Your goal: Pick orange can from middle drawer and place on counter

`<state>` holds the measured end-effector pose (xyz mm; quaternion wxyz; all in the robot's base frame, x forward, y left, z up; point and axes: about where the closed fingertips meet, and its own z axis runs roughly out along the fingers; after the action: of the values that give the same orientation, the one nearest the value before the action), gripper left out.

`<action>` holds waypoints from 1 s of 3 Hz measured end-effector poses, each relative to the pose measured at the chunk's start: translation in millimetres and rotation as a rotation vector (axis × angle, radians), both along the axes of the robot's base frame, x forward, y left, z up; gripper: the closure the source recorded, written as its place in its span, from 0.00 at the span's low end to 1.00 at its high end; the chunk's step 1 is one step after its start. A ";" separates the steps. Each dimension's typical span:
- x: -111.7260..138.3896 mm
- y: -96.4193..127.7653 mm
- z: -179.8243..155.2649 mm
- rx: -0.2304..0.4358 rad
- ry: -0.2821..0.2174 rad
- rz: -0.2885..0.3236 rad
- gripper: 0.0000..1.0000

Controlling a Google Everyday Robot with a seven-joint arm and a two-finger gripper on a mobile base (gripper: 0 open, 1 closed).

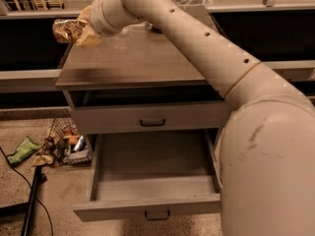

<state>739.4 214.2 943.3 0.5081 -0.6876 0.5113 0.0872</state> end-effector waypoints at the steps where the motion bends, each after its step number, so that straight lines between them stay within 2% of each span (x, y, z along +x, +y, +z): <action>1: 24.2 4.8 -15.5 -0.002 0.060 -0.042 1.00; 2: 38.8 6.6 -40.5 -0.006 0.124 -0.067 1.00; 3: 46.3 8.5 -64.2 0.000 0.184 -0.070 0.81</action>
Offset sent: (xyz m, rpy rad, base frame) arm 0.0585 0.0031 -0.0646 -0.0079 0.1946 -0.1066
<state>785.7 222.7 879.1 0.4615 -0.6584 0.5796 0.1323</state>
